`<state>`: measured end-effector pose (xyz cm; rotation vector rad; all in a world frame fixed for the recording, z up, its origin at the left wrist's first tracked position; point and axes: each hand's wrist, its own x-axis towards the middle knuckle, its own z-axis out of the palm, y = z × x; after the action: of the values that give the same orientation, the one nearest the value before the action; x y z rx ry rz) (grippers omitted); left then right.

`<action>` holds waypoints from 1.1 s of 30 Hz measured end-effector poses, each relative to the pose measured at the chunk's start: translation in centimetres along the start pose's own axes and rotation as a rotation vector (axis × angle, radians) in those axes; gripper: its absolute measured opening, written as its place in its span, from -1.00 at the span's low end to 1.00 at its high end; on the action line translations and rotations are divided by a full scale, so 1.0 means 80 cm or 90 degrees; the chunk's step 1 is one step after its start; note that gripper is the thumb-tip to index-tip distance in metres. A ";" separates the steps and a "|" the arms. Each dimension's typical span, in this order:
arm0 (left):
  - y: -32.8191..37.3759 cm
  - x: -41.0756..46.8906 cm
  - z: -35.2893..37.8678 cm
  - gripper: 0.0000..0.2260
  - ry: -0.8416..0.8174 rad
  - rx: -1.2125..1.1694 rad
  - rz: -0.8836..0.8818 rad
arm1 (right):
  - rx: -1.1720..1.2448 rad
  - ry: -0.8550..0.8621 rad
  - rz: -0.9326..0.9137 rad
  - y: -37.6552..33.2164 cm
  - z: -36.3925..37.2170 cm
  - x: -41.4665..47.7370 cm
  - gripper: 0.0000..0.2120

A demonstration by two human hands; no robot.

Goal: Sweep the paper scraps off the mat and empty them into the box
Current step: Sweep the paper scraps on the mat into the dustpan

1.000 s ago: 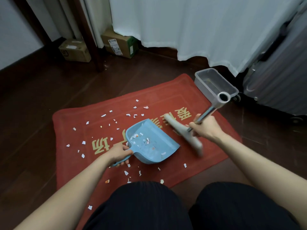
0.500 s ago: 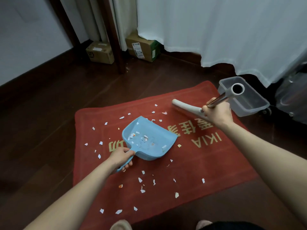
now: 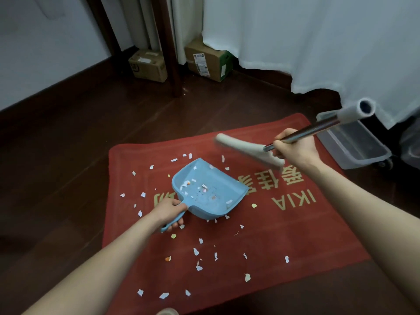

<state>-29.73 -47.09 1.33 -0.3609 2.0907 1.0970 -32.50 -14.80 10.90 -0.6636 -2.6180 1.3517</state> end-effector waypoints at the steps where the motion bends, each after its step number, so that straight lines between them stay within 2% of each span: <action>1: -0.002 -0.002 -0.001 -0.85 0.002 -0.003 0.003 | -0.019 0.032 0.004 0.003 -0.001 0.004 -0.94; 3: -0.002 -0.006 -0.002 -0.85 0.006 -0.002 0.002 | -0.095 0.048 0.025 0.011 0.006 0.002 -0.90; 5: 0.000 -0.009 -0.001 -0.85 0.005 0.002 -0.007 | -0.157 -0.035 0.025 0.018 0.024 -0.009 -0.89; 7: 0.004 -0.009 -0.001 -0.85 -0.001 0.008 -0.013 | -0.109 -0.142 -0.011 0.020 0.034 -0.025 -0.98; 9: 0.007 -0.008 -0.006 -0.85 -0.001 0.012 -0.013 | -0.003 -0.167 -0.019 0.017 0.027 -0.027 -0.90; 12: 0.004 -0.008 -0.012 -0.84 0.004 0.016 -0.007 | 0.061 -0.084 -0.022 0.007 0.008 -0.019 -0.91; 15: 0.001 -0.008 -0.010 -0.84 -0.001 0.019 -0.007 | -0.048 0.025 -0.016 0.014 0.007 -0.011 -0.96; 17: 0.001 -0.007 -0.008 -0.84 -0.004 0.022 -0.007 | -0.141 0.036 0.016 0.019 0.017 -0.015 -0.86; 19: 0.002 -0.006 -0.007 -0.85 -0.005 0.023 -0.010 | -0.174 -0.062 0.015 0.023 0.029 -0.024 -0.88; 21: 0.004 -0.004 -0.006 -0.84 -0.006 0.030 -0.007 | -0.074 -0.186 -0.009 0.021 0.030 -0.034 -0.96; 22: 0.004 -0.003 -0.007 -0.84 -0.006 0.035 -0.001 | -0.003 -0.209 -0.018 0.015 0.026 -0.035 -0.90; 25: 0.003 -0.002 -0.010 -0.84 0.002 0.036 0.013 | 0.086 -0.125 -0.012 0.003 0.011 -0.021 -0.88; 29: 0.009 0.005 -0.011 -0.81 0.011 -0.006 0.031 | -0.011 0.039 -0.018 0.013 0.009 0.004 -0.95; 33: 0.029 0.024 -0.011 -0.83 0.009 -0.022 0.041 | -0.095 0.123 0.022 0.020 0.009 0.033 -0.88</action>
<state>-32.74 -46.25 1.65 -0.3216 2.1113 1.1728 -34.57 -13.35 8.96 -0.8185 -2.5786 1.0493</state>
